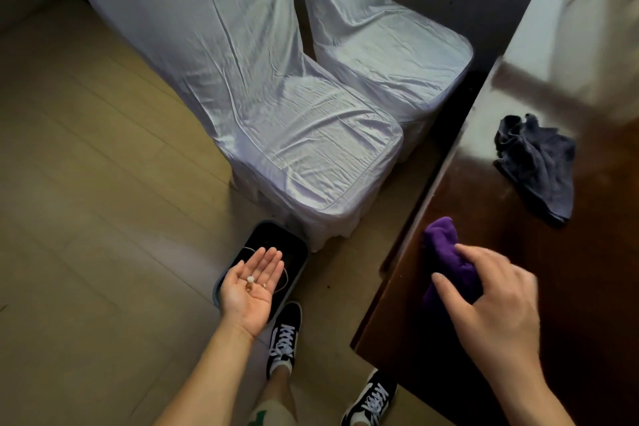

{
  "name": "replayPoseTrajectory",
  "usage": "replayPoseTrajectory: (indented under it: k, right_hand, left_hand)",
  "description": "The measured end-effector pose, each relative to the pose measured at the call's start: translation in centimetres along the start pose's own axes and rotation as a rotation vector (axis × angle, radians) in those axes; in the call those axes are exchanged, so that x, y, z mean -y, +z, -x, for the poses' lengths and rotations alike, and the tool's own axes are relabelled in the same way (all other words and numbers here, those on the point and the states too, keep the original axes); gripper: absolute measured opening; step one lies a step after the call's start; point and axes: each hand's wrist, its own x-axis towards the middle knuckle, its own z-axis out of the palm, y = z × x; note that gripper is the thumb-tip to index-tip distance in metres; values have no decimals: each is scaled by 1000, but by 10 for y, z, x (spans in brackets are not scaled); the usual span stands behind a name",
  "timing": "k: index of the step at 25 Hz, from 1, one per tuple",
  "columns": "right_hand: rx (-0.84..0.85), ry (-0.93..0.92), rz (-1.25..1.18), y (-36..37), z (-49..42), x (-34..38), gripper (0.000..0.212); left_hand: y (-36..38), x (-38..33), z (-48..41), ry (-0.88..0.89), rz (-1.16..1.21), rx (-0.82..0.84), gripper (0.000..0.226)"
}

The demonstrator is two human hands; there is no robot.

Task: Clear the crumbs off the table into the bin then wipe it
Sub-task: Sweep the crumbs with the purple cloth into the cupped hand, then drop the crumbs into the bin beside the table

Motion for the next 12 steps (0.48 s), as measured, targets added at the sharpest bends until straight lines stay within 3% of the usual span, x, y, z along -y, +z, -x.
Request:
replayPoseTrajectory:
  k: [2, 5, 9, 12]
  right_hand:
    - [-117, -101, 92, 3, 1, 6, 53]
    - [-248, -354, -18, 8, 5, 25, 46]
    - [-213, -478, -262, 16, 8, 48, 32]
    - [-181, -481, -354, 21, 8, 53, 28]
  left_hand:
    - [-15, -7, -13, 35, -40, -75, 43]
    - [-29, -13, -31, 87, -95, -131, 45]
    - [-40, -21, -51, 116, -160, -162, 44]
    - [-44, -14, -65, 187, -448, -228, 41]
